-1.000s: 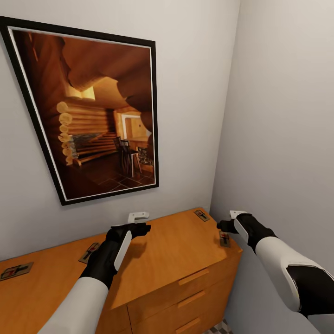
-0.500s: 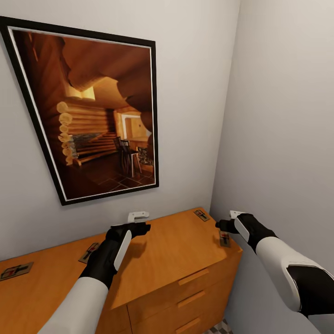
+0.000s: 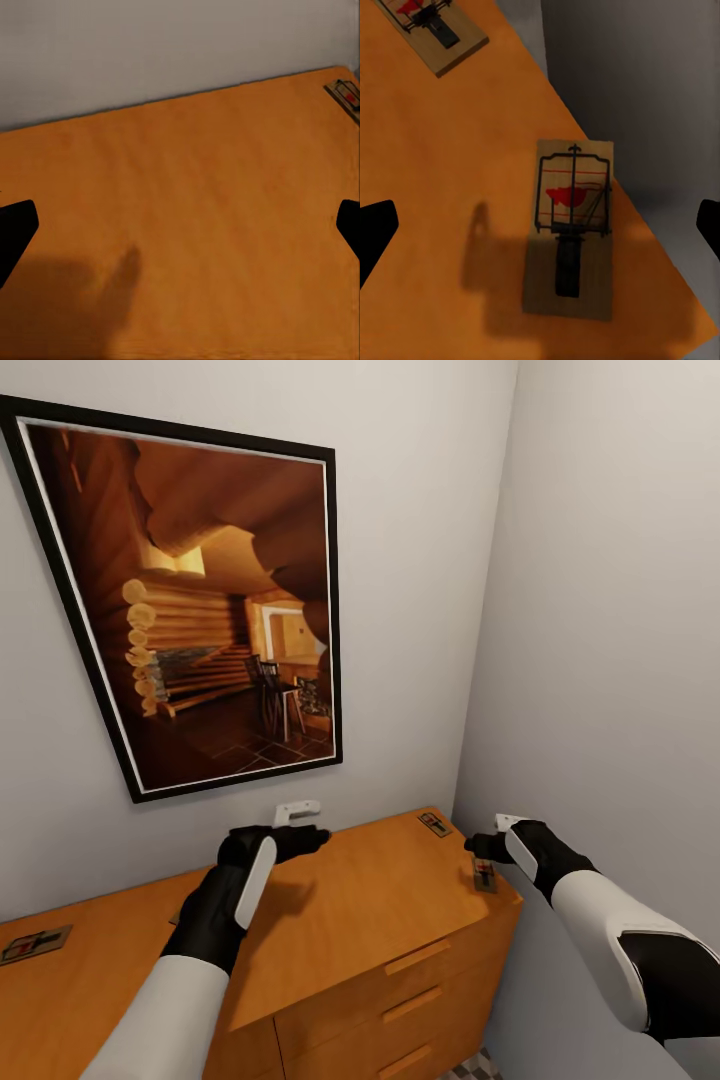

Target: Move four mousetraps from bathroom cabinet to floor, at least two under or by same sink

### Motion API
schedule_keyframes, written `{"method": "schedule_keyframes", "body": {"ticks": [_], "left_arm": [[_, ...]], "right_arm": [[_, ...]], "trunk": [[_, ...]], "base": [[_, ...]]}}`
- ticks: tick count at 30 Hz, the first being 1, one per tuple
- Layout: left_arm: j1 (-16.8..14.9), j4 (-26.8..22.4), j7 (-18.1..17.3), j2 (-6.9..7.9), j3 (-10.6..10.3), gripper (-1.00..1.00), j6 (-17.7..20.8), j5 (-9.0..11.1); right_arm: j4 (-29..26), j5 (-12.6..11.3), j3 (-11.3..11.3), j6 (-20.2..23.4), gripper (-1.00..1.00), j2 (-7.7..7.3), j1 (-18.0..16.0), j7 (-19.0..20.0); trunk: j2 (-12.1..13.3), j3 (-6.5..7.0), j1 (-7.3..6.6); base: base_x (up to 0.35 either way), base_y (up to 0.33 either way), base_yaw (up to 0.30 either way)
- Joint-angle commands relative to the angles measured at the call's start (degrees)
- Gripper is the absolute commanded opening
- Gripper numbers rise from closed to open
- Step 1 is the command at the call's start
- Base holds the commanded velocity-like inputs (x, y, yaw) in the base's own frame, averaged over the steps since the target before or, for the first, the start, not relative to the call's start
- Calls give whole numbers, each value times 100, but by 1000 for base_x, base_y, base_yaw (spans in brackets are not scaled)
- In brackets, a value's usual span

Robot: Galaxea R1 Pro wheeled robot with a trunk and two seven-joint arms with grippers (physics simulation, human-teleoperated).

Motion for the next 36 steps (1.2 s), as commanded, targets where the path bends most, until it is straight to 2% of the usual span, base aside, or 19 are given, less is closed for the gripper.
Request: {"method": "schedule_keyframes", "body": {"ticks": [1,3,7,11,16,23,36], "left_arm": [[-5,-17,51,0,-6,100,48,105],[-5,-41,57,0,-13,100,102,210],[-5,-53,73,0,-36,100,121,253],[-5,-57,137,0,-297,100,129,262],[-5,-58,345,0,-439,100,130,282],[-5,-66,509,0,-474,100,131,294],[-5,-67,530,0,-478,100,121,295]], "right_arm": [[-9,-32,2,28,100,-2,-3,-4],[-9,-28,2,28,100,-2,-3,-4],[-9,-27,2,28,100,-2,-2,-4],[-9,-25,3,28,100,-2,-2,-4],[-9,-26,3,28,100,-2,-2,-4],[6,-26,9,28,100,0,-3,-8],[184,-26,3,36,100,-4,-3,-57]], "trunk": [[-12,-13,3],[-52,-31,25],[-212,-103,113],[-373,-174,201],[-573,-264,311],[-854,-390,464],[-1375,-623,750]], "base": [[0,0,0],[0,0,0],[0,0,0],[0,0,0],[0,0,0],[0,0,0],[0,0,0]]}}
